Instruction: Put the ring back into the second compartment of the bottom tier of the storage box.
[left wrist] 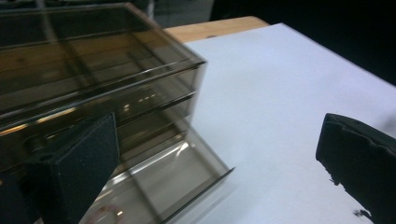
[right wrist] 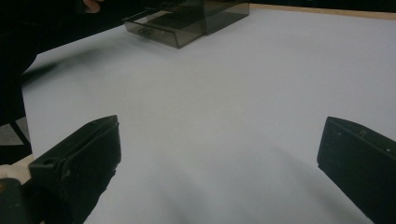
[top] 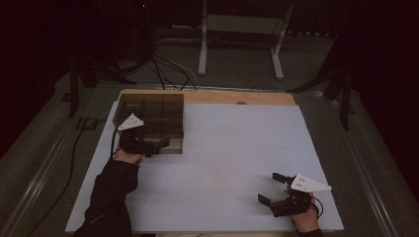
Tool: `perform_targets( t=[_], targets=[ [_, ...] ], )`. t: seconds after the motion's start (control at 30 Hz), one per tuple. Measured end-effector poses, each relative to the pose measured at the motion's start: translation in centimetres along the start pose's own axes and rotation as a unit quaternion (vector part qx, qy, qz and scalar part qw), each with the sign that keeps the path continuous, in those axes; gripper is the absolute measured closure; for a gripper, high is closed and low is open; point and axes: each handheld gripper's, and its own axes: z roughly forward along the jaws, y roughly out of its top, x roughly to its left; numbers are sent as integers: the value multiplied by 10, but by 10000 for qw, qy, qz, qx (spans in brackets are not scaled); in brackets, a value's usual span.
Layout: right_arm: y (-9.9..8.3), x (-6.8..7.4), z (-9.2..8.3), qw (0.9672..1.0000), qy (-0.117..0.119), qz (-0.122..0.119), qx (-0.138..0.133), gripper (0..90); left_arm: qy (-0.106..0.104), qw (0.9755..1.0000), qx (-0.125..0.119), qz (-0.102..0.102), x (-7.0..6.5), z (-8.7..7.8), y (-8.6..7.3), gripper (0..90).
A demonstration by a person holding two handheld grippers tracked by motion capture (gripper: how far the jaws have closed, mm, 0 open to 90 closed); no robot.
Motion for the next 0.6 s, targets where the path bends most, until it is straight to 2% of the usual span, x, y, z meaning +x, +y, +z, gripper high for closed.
perform_targets(
  t=[0.03,0.07,0.1,0.13,0.2,0.3,0.37,0.6],
  targets=[
    [0,0,0,10000,0,0,0,0,0,10000,0,0,0,0,0,6],
    [0,0,0,10000,2,-5,3,0,-98,9999,-35,13,-1,-1,1,6],
    [0,0,0,10000,-5,-6,1,0,-98,9999,-35,13,-1,-1,1,6],
    [-1,-1,0,10000,2,12,-4,0,-232,9997,-53,48,-3,-1,3,6],
    [-1,-1,0,10000,7,30,-4,0,-269,9996,-42,103,-4,-1,3,6],
    [-1,-1,-1,10000,20,37,-3,0,-464,9988,-27,146,-8,1,4,6],
    [-2,-1,-1,10000,19,43,2,0,-523,9984,-48,197,-11,3,5,6],
    [-2,-2,-2,10000,21,71,-27,0,-873,9955,-19,373,-25,4,11,6]
  ],
)
